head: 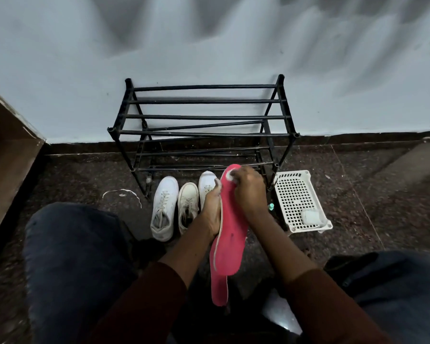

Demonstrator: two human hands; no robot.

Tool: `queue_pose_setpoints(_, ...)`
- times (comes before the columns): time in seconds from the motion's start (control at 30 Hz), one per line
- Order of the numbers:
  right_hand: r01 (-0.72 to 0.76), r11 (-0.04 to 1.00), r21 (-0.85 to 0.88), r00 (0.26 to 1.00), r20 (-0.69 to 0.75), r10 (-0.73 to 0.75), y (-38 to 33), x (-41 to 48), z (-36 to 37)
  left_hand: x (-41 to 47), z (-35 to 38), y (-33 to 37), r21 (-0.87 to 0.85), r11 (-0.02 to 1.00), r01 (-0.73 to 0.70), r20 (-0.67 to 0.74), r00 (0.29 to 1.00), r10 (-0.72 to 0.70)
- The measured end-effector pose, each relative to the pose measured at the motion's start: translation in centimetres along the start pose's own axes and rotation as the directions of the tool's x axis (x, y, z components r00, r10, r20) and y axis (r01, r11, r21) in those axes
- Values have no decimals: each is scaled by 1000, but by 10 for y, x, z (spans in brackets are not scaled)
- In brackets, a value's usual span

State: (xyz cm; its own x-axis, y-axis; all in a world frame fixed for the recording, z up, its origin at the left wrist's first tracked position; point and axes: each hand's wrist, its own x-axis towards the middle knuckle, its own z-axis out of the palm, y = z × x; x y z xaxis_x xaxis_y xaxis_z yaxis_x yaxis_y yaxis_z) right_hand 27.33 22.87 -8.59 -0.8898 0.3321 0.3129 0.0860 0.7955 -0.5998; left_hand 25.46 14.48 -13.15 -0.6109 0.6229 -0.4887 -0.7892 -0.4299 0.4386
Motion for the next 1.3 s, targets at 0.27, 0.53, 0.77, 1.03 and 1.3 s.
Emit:
queue_pose_setpoints(0.27, -181, 944, 275, 959, 262, 107, 14, -136, -9, 11, -26, -3, -242, 970, -14, 43, 999, 25)
queue_pose_setpoints(0.53, -822, 311, 478, 560, 575, 596, 57, -115, -6, 25, -54, -39, 10, 999, 35, -227, 973, -31)
queue_pose_setpoints(0.77, -966, 147, 211, 251, 652, 715, 125, -149, 60, 85, -128, -128, 477, 823, 308, -509, 860, -27)
queue_pose_setpoints(1.03, -996, 76, -46, 33, 603, 797, 210, -203, 120, 96, -167, -191, 569, 562, 601, -605, 768, -209)
queue_pose_setpoints(1.3, -818, 413, -401, 138, 559, 817, 244, -220, 152, 121, -192, -229, 770, 237, 592, -619, 783, 55)
